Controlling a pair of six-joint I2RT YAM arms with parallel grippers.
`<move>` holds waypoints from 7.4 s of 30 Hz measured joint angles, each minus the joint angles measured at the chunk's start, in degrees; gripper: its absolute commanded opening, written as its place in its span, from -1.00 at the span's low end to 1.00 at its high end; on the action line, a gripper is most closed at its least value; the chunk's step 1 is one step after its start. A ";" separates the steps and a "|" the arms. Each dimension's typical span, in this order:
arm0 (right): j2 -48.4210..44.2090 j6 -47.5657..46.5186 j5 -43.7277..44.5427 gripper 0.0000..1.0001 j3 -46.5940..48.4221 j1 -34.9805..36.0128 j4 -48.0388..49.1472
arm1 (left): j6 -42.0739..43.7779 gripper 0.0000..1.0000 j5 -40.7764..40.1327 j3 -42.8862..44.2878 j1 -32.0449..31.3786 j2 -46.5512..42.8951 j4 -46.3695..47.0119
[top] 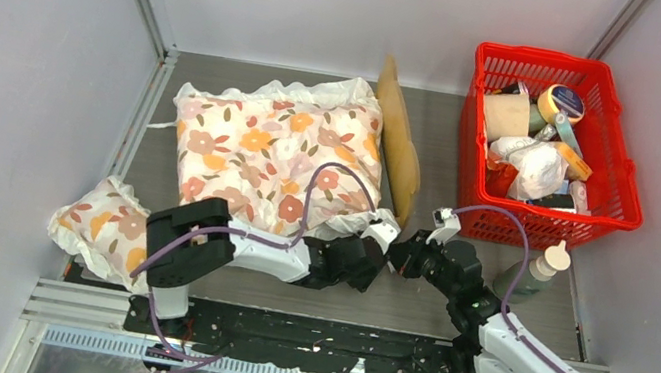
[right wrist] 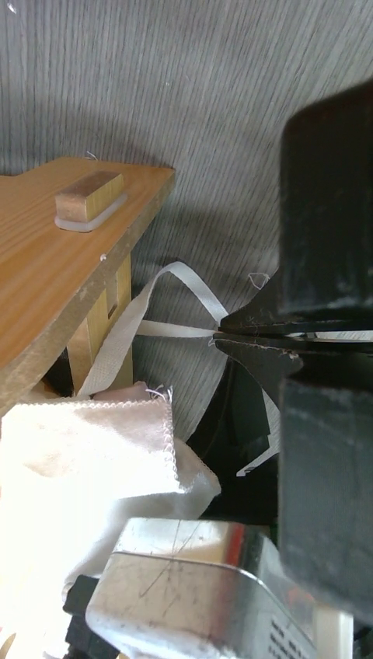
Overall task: Set up the pet bed
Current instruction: Tie the ropes to the bed frame.
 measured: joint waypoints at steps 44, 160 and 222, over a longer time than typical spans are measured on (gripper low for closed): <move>0.96 -0.85 -0.11 -0.90 0.00 0.00 0.46 | -0.70 -1.00 0.52 -1.03 0.63 -3.28 -7.93; 2.51 -76.26 5.16 -0.02 0.94 20.92 4.63 | -0.24 -1.00 19.17 6.91 12.92 -10.69 -19.28; 10.58 -43.10 13.57 -0.90 -1.25 24.46 23.74 | 9.31 -0.15 14.69 -3.43 13.20 -29.64 -4.46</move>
